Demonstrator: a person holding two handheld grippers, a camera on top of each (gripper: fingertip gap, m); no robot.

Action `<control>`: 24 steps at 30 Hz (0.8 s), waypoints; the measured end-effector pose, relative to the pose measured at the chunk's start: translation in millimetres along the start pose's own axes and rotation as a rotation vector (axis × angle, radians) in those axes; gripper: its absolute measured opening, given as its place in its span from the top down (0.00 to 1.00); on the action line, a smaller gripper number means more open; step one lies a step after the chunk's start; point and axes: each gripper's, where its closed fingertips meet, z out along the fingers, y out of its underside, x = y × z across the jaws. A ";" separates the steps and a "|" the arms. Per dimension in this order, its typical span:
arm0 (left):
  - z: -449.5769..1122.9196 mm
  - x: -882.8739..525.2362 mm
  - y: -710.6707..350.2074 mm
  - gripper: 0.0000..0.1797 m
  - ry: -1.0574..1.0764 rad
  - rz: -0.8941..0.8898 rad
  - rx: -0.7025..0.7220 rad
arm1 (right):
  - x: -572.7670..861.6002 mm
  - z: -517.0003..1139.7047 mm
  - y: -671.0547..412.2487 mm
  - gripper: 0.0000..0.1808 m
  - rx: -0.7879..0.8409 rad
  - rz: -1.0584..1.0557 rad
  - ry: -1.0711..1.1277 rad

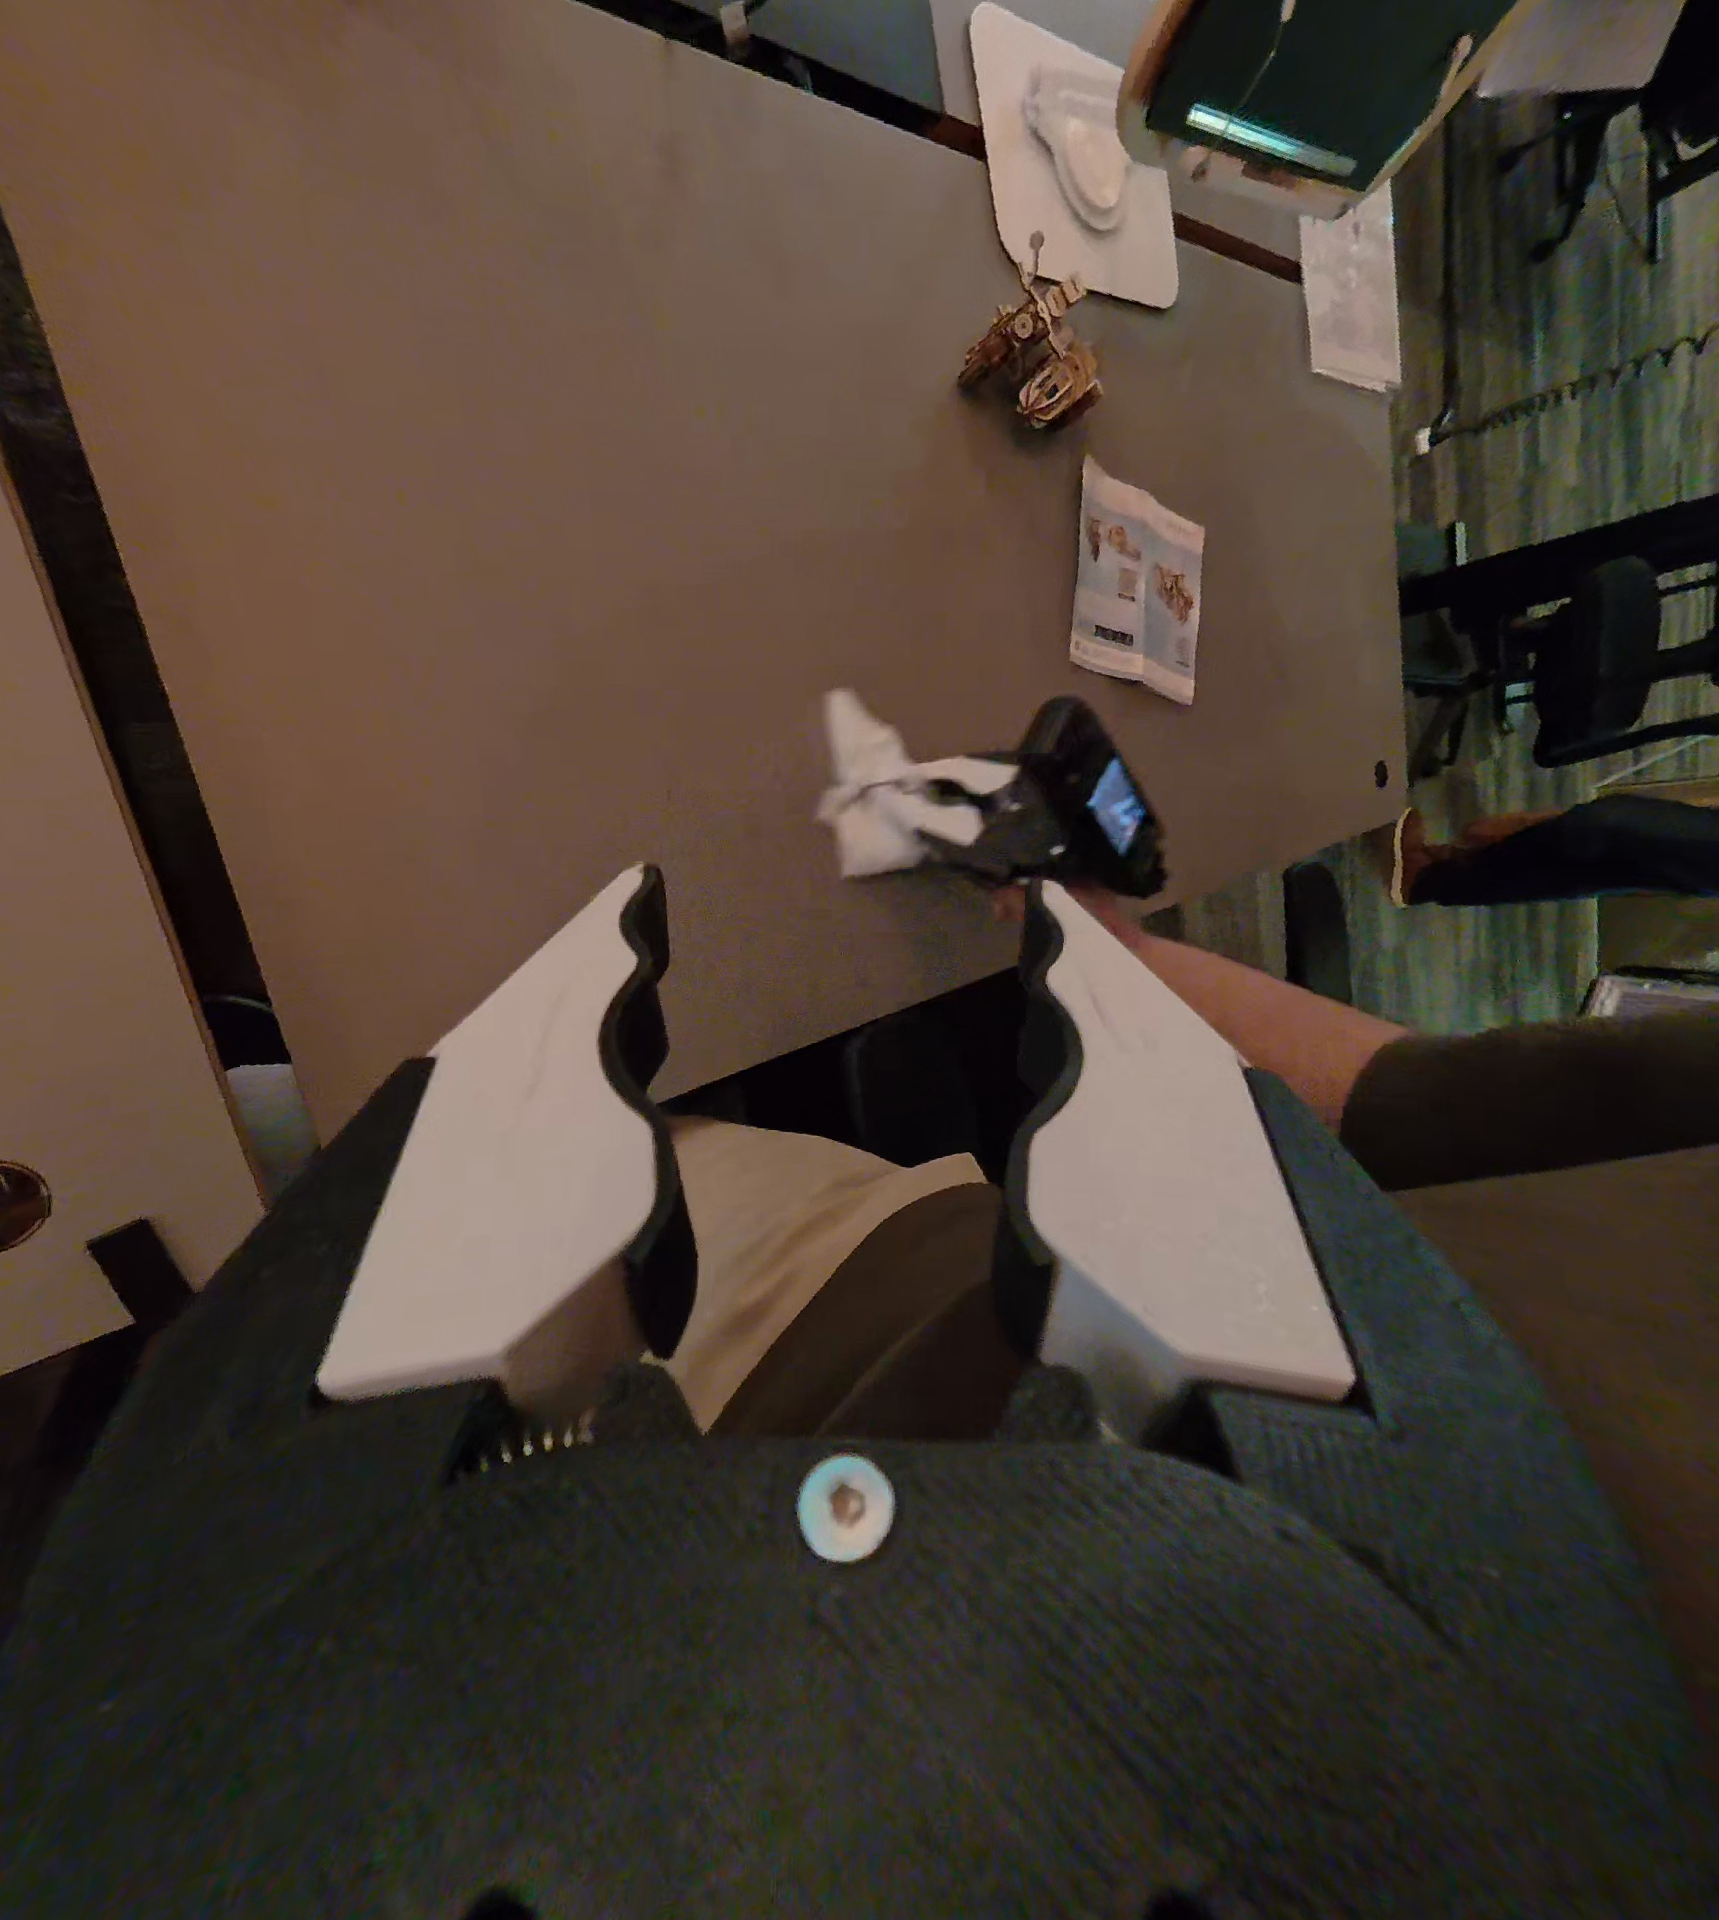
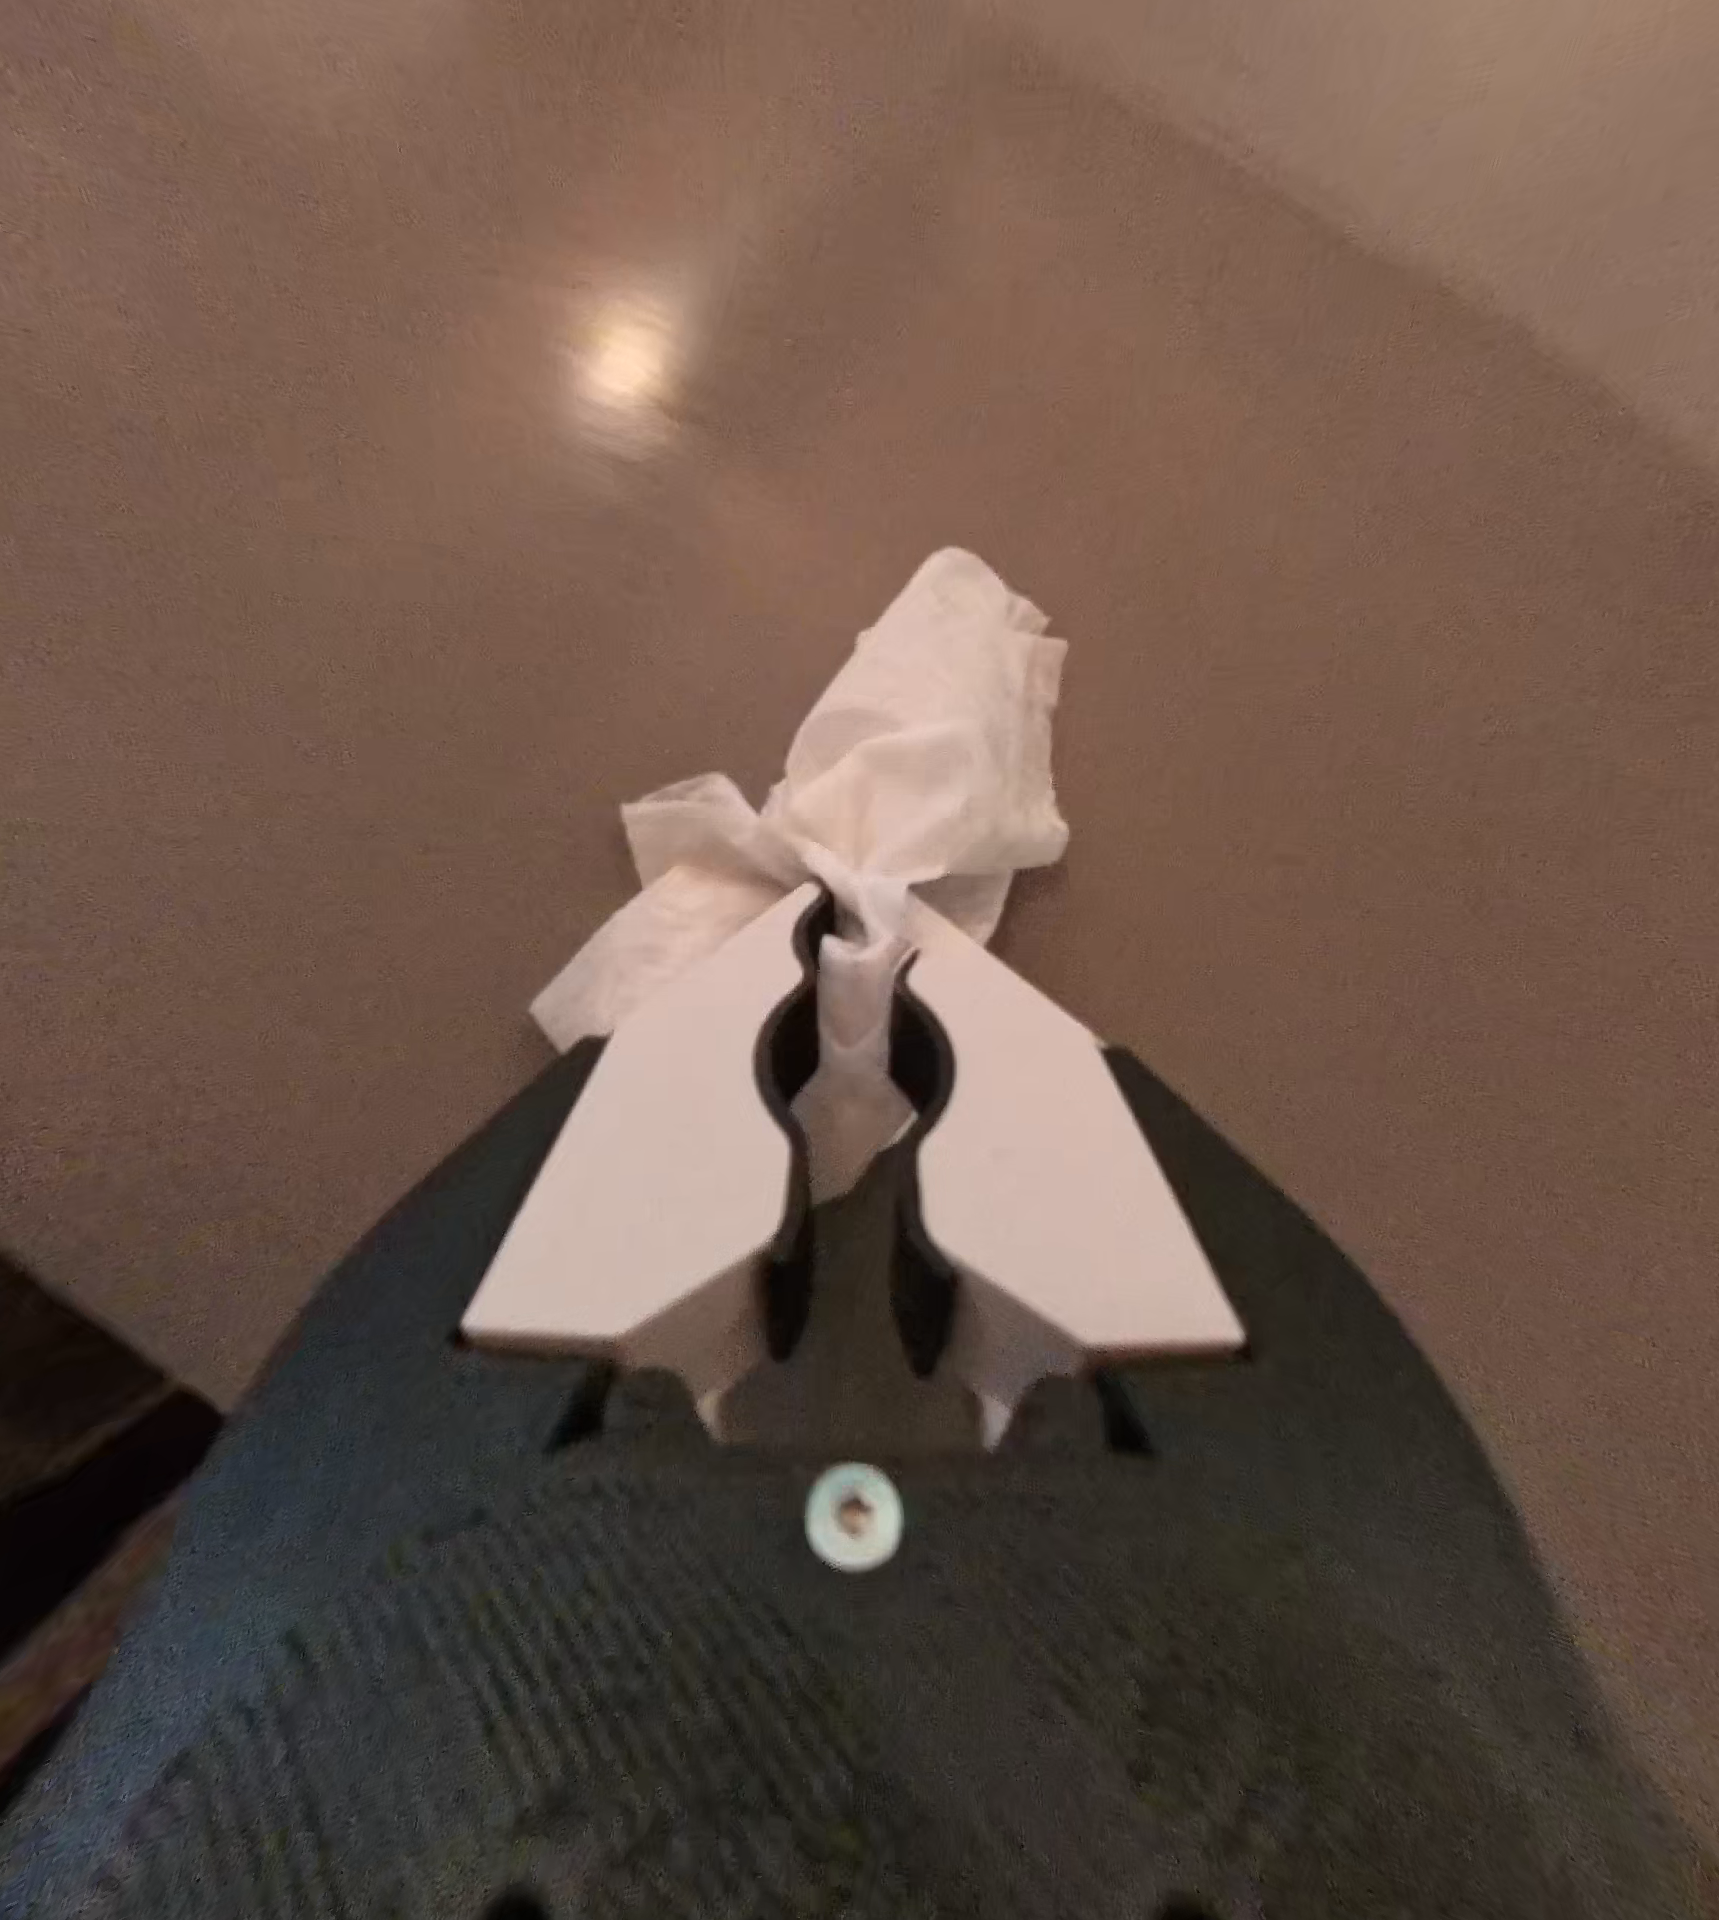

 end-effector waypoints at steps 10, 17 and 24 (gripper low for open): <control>6.2 0.9 -3.4 0.65 0.019 -0.017 0.006 | -135.2 -3.1 -4.5 0.97 -0.021 -0.372 -0.409; 0.4 -6.0 -4.7 0.65 -0.024 -0.002 0.009 | -198.0 43.5 -99.6 0.97 0.160 -0.733 -0.493; -4.9 -17.1 1.2 0.65 -0.036 -0.036 0.013 | -89.4 77.9 -152.3 0.97 0.170 -0.293 -0.166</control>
